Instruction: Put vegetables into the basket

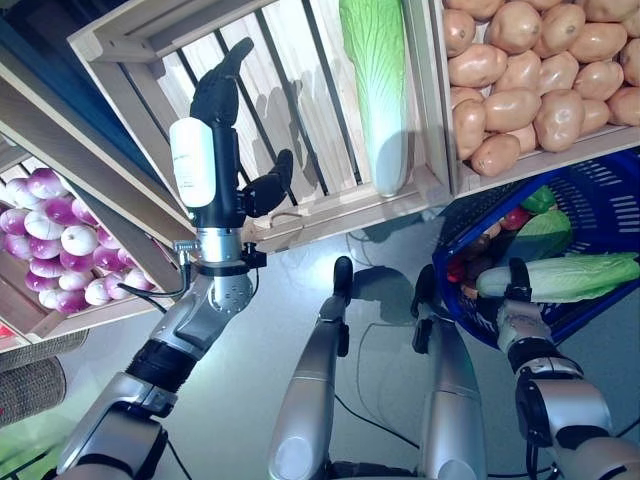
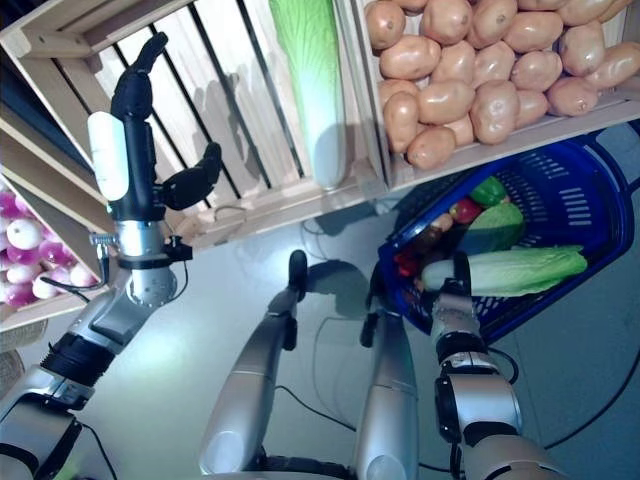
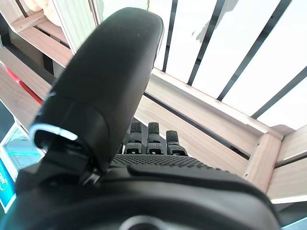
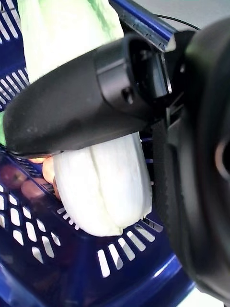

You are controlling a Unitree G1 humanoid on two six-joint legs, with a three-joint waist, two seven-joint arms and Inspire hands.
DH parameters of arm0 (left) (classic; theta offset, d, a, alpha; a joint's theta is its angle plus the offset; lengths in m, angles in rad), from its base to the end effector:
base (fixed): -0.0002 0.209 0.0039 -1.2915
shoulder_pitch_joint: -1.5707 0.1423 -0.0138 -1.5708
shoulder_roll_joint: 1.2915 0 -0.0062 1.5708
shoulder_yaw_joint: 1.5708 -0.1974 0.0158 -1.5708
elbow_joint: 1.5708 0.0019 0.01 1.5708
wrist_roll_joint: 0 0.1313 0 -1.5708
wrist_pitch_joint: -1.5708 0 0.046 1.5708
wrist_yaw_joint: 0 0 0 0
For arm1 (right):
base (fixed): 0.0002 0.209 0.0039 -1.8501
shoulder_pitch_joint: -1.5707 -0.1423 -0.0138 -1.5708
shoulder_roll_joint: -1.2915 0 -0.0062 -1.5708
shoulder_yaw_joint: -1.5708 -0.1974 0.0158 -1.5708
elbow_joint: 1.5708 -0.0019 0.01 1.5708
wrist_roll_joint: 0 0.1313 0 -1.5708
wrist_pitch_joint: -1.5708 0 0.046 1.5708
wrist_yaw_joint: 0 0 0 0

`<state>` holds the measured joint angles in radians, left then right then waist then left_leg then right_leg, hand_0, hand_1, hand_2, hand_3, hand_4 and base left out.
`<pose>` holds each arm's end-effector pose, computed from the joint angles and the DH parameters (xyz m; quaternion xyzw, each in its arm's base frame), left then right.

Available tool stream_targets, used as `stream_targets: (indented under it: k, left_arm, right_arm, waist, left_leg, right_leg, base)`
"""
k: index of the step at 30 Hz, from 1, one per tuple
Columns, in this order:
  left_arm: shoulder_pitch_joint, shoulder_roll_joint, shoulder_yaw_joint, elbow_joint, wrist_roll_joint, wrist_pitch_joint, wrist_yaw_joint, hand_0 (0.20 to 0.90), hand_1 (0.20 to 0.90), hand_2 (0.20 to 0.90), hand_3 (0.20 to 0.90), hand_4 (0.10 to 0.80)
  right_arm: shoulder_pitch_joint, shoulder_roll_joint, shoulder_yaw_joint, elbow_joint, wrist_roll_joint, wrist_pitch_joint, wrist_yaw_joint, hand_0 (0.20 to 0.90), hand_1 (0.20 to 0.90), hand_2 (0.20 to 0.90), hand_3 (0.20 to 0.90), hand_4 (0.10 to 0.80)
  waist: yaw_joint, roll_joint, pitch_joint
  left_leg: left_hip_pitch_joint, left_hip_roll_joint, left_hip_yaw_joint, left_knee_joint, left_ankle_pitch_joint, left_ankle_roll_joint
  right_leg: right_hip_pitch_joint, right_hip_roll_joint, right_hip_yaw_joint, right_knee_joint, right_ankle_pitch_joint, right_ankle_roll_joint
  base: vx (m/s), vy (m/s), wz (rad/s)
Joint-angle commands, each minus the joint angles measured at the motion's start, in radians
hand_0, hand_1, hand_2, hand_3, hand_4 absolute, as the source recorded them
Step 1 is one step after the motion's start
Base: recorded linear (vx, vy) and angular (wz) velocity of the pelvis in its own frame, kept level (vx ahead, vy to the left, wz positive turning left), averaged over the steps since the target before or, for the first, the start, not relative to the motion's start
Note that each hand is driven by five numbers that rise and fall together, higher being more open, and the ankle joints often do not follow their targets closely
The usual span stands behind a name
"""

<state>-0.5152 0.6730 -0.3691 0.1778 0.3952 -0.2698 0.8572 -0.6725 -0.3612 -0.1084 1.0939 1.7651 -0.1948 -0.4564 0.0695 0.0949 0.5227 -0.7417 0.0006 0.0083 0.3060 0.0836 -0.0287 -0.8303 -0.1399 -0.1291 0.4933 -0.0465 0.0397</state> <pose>0.2787 0.1990 0.1310 0.3787 -0.4388 0.1776 0.7953 0.3007 -0.2553 0.0360 0.6355 0.1295 -0.4284 0.6292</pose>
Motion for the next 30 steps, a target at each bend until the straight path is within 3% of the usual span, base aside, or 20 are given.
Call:
stream_targets:
  k: [1,5,8,13,17,23,30]
  left_arm:
    - [-0.059,0.103,0.054,-0.118,0.18,-0.01,-0.04,0.9,0.9,0.9,0.9,0.8]
    - [-0.105,0.224,0.024,-0.141,0.253,0.042,-0.122,0.9,0.9,0.9,0.9,0.8]
    - [-0.196,0.353,-0.034,-0.171,0.323,0.08,-0.215,0.9,0.9,0.9,0.9,0.8]
    - [-0.382,0.442,-0.148,-0.173,0.364,0.089,-0.349,0.9,0.9,0.9,0.9,0.8]
    - [-0.505,0.456,-0.254,-0.152,0.383,0.071,-0.428,0.9,0.9,0.9,0.9,0.8]
    - [-0.71,0.445,-0.465,-0.063,0.445,0.04,-0.392,0.9,0.9,0.9,0.9,0.8]
    - [-0.833,0.417,-0.613,0.006,0.443,0.019,-0.402,0.9,0.9,0.9,0.9,0.8]
  right_arm:
    - [0.107,-0.089,-0.038,-0.028,-0.062,-0.015,-0.037,0.9,0.9,0.9,0.9,0.8]
    - [0.124,-0.132,-0.044,0.008,-0.064,0.017,-0.003,0.9,0.9,0.9,0.9,0.8]
    - [0.131,-0.161,-0.052,0.034,-0.122,0.038,0.031,0.9,0.9,0.9,0.9,0.8]
    - [0.116,-0.2,-0.053,0.062,-0.206,0.087,0.065,0.9,0.9,0.9,0.9,0.8]
    - [0.101,-0.216,-0.044,0.083,-0.252,0.117,0.09,0.9,0.9,0.9,0.9,0.8]
    - [0.079,-0.223,-0.01,0.155,-0.244,0.135,0.136,0.9,0.9,0.9,0.9,0.8]
    - [0.055,-0.238,0.005,0.194,-0.257,0.151,0.144,0.9,0.9,0.9,0.9,0.8]
  waist:
    - [-0.021,0.017,-0.003]
    - [-0.027,0.017,-0.003]
    - [-0.04,0.024,-0.003]
    - [-0.058,0.023,-0.003]
    - [-0.068,0.017,-0.003]
    - [-0.086,0.007,-0.003]
    - [-0.099,0.002,-0.003]
  left_leg:
    - [-0.04,-0.046,0.023,0.099,-0.07,0.006]
    - [-0.024,-0.035,0.036,0.081,-0.063,0.002]
    - [-0.007,-0.03,0.046,0.072,-0.058,-0.001]
    - [0.016,-0.026,0.057,0.056,-0.054,-0.005]
    - [0.018,-0.023,0.06,0.046,-0.042,-0.006]
    - [0.024,-0.013,0.07,0.039,-0.051,-0.006]
    - [0.021,-0.004,0.085,0.03,-0.042,-0.008]
  right_leg:
    - [0.065,0.035,-0.004,-0.043,0.035,0.012]
    - [0.082,0.036,-0.003,-0.067,0.045,0.013]
    - [0.097,0.033,0.0,-0.078,0.052,0.015]
    - [0.12,0.025,-0.005,-0.104,0.065,0.02]
    - [0.122,0.025,-0.006,-0.121,0.081,0.022]
    - [0.125,0.029,-0.006,-0.124,0.074,0.026]
    - [0.118,0.033,-0.007,-0.129,0.082,0.026]
  base:
    - [0.0,0.0,0.0]
    - [0.0,0.0,0.0]
    - [-0.003,0.009,-0.03]
    - [-0.006,0.011,-0.04]
    - [-0.026,0.005,-0.07]
    - [-0.003,-0.002,-0.01]
    - [0.0,0.0,0.0]
